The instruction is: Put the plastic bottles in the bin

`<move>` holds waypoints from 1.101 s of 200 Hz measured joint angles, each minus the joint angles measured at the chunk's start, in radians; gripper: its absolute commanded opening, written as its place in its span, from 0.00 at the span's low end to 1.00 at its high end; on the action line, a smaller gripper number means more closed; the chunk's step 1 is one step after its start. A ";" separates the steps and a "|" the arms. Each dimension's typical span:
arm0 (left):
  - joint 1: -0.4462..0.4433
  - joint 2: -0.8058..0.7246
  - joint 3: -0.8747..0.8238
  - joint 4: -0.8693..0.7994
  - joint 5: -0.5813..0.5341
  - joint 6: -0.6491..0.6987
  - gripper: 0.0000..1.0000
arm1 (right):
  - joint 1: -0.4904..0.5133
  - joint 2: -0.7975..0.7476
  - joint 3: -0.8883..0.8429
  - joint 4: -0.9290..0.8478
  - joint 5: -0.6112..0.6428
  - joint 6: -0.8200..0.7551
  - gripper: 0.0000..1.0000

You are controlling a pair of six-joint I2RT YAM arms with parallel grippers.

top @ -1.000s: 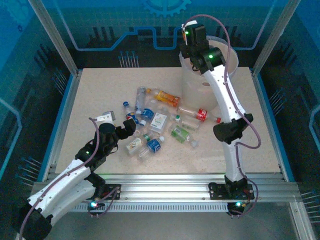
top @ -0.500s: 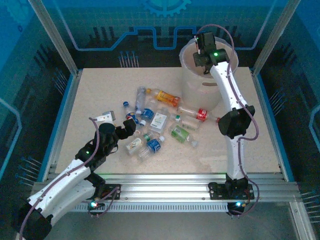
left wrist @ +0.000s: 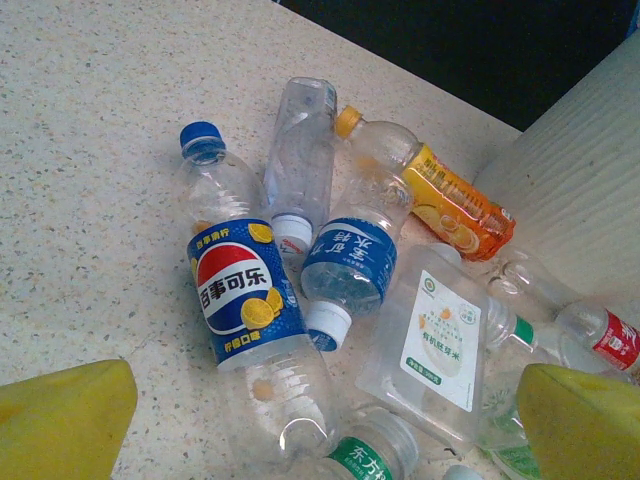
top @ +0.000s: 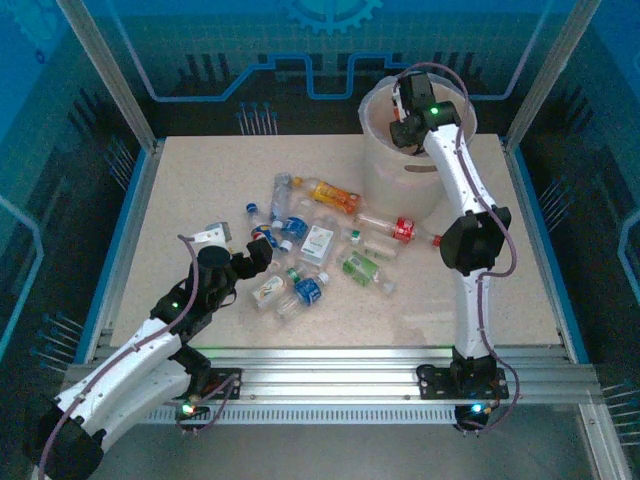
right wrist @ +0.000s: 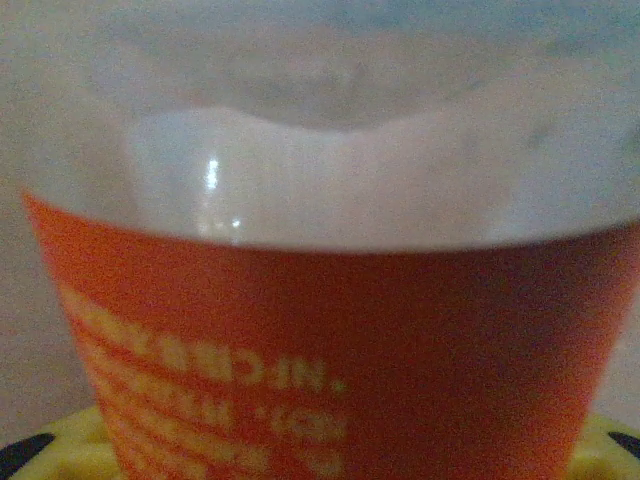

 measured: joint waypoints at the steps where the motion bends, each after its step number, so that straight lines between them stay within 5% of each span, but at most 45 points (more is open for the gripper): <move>1: 0.000 0.000 0.000 0.000 0.000 0.000 0.99 | 0.000 0.000 -0.001 0.000 0.000 0.000 0.49; 114: 0.000 -0.009 0.000 -0.019 0.006 0.000 0.99 | 0.000 -0.014 -0.067 -0.030 -0.045 -0.008 0.91; 122: 0.000 -0.009 0.000 -0.019 0.006 0.000 0.99 | 0.000 -0.016 -0.058 -0.035 -0.045 -0.008 1.00; 220: 0.000 -0.013 0.000 -0.019 0.006 0.001 0.99 | 0.002 -0.308 -0.103 -0.018 -0.071 0.038 1.00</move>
